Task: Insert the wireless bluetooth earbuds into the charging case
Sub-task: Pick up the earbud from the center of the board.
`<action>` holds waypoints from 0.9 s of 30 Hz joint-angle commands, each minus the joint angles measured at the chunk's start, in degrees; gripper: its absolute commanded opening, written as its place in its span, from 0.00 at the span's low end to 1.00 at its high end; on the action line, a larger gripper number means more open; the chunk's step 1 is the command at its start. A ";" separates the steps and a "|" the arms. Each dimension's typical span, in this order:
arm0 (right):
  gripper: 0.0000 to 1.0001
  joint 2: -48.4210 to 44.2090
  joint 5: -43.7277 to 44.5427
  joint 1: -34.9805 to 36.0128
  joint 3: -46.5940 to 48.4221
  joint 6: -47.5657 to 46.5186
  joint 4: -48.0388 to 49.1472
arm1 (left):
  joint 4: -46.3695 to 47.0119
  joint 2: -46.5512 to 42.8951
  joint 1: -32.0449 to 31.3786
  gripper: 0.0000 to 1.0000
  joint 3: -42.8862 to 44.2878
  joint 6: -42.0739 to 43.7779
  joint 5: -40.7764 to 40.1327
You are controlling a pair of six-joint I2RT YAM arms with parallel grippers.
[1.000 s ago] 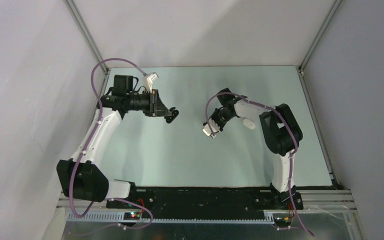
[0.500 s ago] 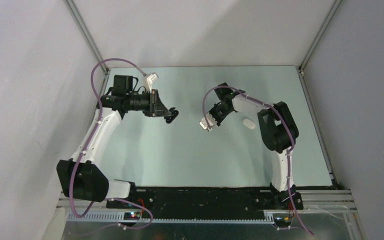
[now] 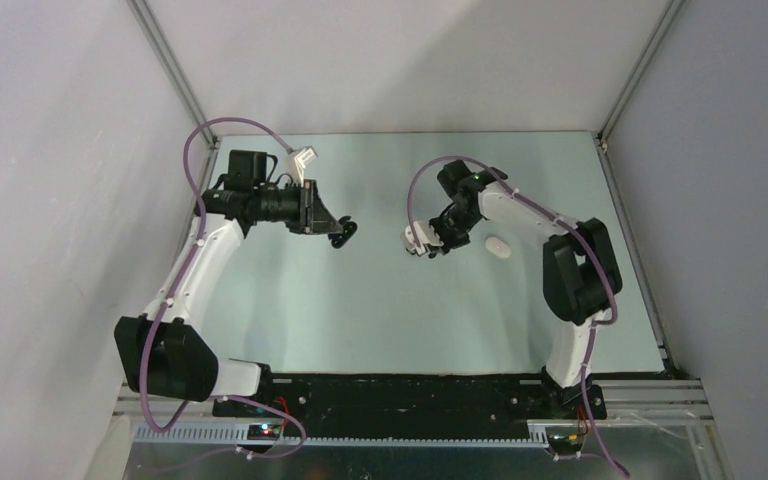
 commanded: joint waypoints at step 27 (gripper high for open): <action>0.09 20.81 30.52 7.97 15.12 41.48 -29.82 | 0.70 -2.54 -0.16 0.00 1.19 -0.10 0.13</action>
